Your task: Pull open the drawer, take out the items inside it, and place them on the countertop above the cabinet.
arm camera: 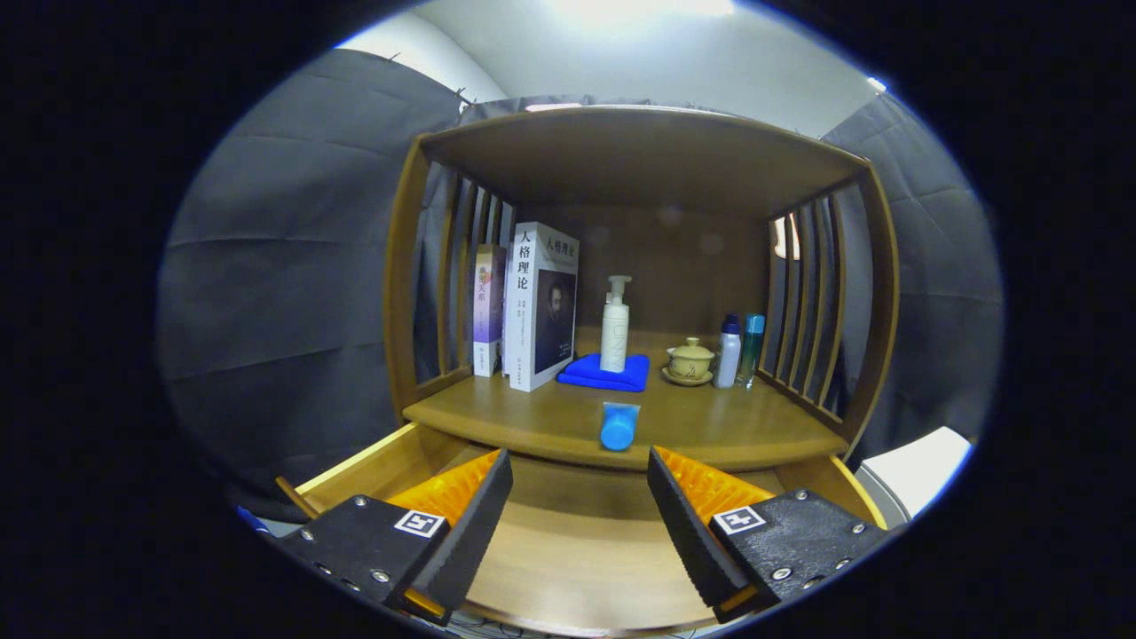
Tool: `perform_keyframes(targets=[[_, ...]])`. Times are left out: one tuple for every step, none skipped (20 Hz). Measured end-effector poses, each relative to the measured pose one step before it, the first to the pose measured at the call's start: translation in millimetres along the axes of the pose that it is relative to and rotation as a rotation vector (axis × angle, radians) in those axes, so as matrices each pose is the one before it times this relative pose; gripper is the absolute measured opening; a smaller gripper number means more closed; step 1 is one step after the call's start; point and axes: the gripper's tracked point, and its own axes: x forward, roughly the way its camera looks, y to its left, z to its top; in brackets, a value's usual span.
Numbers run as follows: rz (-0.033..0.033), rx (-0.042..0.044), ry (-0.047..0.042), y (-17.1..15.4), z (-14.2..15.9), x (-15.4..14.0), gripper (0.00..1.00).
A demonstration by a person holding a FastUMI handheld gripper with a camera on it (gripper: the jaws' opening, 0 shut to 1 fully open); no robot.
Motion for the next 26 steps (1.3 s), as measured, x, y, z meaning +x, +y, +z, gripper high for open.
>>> perform_keyframes(targets=[[0.00060, 0.00230, -0.00907, 2.67, -0.25, -8.55, 0.94], [-0.00139, -0.00102, -0.01350, 0.98, 0.47, -8.21, 0.94], [-0.00825, 0.00067, -0.01618, 0.64, 0.87, -9.03, 0.94], [-0.00409, 0.00800, -0.01375, 1.57, -0.95, -8.03, 0.94], [-0.00534, 0.01701, -0.01392, 1.99, -1.28, -8.61, 0.94], [-0.00204, 0.01384, -0.01003, 2.35, -3.46, -8.66, 0.94], [-0.00674, 0.00020, -0.01052, 0.90, -3.74, -9.22, 0.94], [-0.01035, -0.01565, -0.01555, -1.39, -3.88, -9.37, 0.94], [-0.01221, -0.02160, -0.01173, -0.98, -4.90, -7.14, 0.94], [-0.00630, -0.01027, -0.00361, 0.40, -7.83, -7.04, 0.94], [0.00851, 0.00274, 0.00787, 4.24, -9.21, -6.80, 0.94], [-0.00261, 0.00599, 0.01036, 1.20, -8.91, -5.75, 0.94], [-0.00434, 0.00647, 0.00889, -2.32, -8.21, -3.93, 0.95], [-0.00519, 0.00819, 0.01235, -2.05, -7.10, -2.72, 0.94], [-0.00878, 0.01027, 0.01340, -2.49, -7.97, -2.45, 0.94], [-0.00770, 0.00408, -0.02589, -3.55, 0.71, -4.81, 0.94], [-0.01466, 0.00799, -0.00720, -3.57, 2.14, -0.42, 0.94], [-0.00773, 0.00979, -0.00354, -3.51, -3.95, -1.46, 0.94], [-0.00895, 0.00765, 0.01060, -2.54, -6.14, -1.19, 0.93], [-0.00617, 0.00501, 0.01800, -2.73, -8.97, -0.81, 0.93], [-0.00333, 0.00156, 0.01934, -2.19, -8.82, -0.35, 0.93], [-0.00497, -0.00214, 0.02006, -1.92, -8.63, 0.26, 0.93], [-0.00325, -0.00401, 0.01501, -1.21, -7.27, 0.80, 0.93], [-0.00450, -0.00563, 0.00989, -1.15, -5.80, 2.13, 0.93], [-0.00307, -0.00803, 0.00929, 0.05, -6.68, 2.16, 0.93], [-0.00270, -0.01028, 0.00618, 0.19, -5.29, 1.89, 0.93]])
